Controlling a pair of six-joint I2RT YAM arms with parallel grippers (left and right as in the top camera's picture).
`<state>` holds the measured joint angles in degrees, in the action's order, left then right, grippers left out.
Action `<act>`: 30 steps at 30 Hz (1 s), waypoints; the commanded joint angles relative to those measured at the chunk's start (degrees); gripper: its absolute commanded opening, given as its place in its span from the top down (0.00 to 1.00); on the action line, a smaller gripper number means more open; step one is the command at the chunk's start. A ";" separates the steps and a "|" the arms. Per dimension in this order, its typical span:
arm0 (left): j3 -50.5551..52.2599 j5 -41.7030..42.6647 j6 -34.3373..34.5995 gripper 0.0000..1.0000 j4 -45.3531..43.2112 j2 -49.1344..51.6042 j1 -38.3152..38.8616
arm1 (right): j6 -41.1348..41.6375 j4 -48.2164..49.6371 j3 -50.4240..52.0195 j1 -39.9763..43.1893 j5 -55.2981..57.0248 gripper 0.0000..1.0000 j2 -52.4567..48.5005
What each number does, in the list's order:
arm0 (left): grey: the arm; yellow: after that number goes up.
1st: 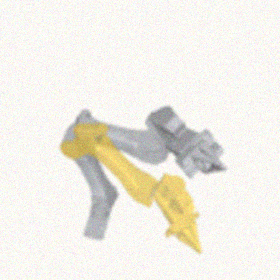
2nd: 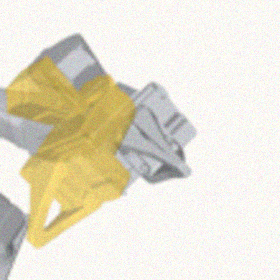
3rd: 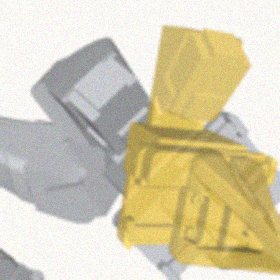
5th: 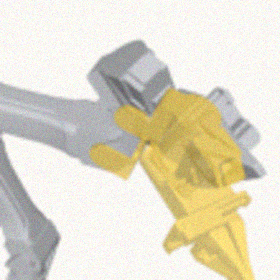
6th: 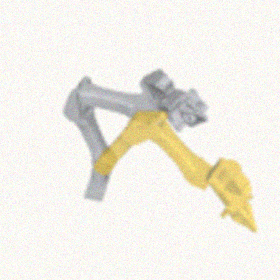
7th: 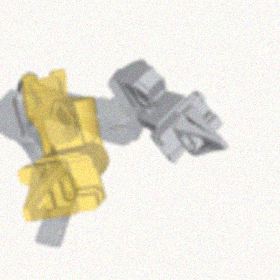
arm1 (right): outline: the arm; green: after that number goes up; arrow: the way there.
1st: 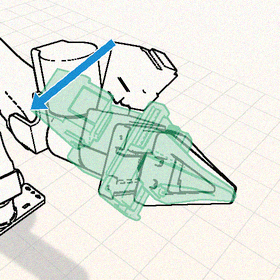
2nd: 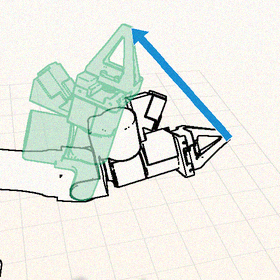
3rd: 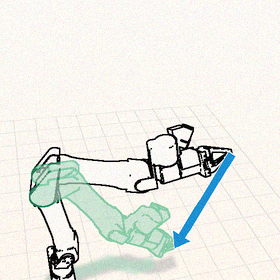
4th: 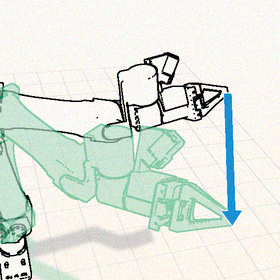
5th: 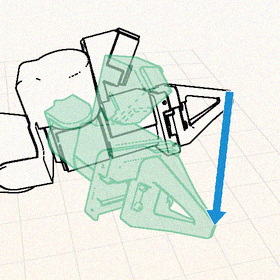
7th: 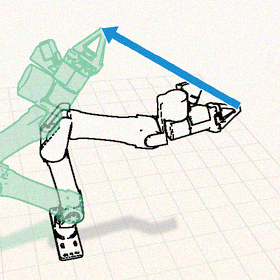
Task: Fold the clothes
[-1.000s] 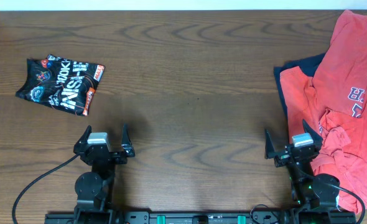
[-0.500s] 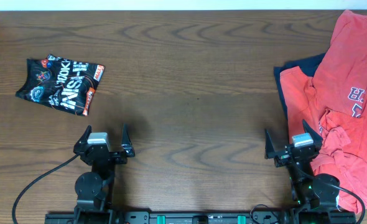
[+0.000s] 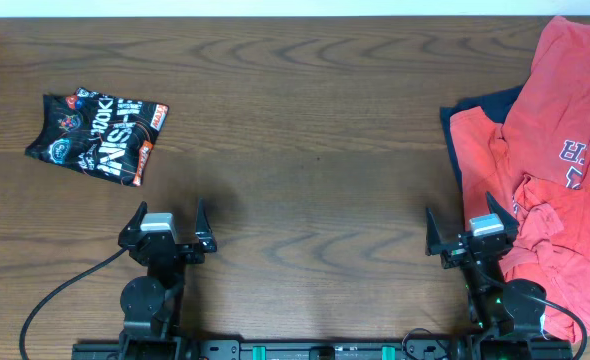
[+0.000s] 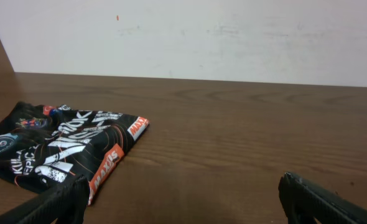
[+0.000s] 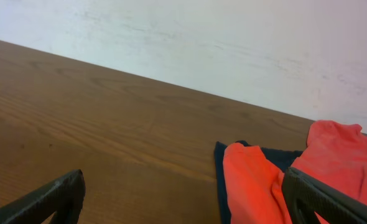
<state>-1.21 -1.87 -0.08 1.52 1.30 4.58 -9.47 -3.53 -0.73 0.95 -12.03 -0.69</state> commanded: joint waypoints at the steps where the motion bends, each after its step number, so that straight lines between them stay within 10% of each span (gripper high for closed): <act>1: 0.98 -0.70 -0.76 0.02 2.49 0.17 -0.28 | 0.76 0.02 0.22 0.63 -0.42 0.01 0.31; 23: 0.98 -0.66 -0.74 0.02 2.34 0.17 -0.28 | 0.92 -0.04 0.22 0.63 -0.55 0.01 0.31; 30: 0.90 -0.02 2.08 0.02 2.12 0.52 -0.28 | 13.92 0.11 0.15 0.59 -1.81 0.01 0.31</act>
<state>-1.21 -1.69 -0.03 1.52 1.34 4.58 -4.10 -3.38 -0.73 0.95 -12.69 -0.69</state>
